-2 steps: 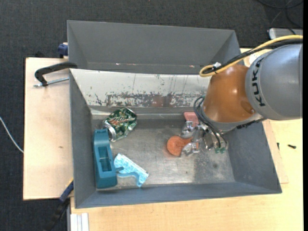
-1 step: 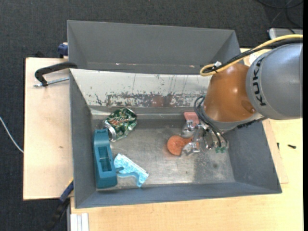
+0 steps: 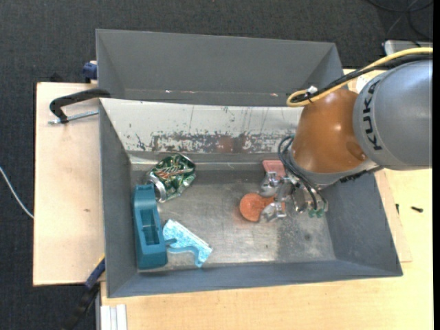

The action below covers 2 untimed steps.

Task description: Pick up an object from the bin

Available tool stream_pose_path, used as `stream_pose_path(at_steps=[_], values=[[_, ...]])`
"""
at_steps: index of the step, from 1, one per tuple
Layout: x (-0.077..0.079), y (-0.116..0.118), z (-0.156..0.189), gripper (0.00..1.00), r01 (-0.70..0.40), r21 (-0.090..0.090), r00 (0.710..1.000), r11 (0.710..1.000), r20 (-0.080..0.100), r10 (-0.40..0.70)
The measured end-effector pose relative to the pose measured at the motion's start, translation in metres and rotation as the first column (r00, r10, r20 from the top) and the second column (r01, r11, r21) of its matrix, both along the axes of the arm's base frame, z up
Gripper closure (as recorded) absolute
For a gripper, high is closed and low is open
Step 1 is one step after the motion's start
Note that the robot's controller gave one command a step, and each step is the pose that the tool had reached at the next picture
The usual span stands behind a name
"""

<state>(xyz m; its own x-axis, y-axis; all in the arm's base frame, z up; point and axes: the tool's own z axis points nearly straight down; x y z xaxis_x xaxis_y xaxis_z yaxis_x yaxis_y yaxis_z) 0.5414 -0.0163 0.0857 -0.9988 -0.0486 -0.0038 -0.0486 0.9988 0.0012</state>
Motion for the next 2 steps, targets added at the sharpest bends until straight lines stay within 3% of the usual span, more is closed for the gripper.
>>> stream_pose_path(at_steps=[2], values=[[0.0011,0.0002,0.0157,1.00,0.000,0.000,1.000,1.000,0.003,0.000]])
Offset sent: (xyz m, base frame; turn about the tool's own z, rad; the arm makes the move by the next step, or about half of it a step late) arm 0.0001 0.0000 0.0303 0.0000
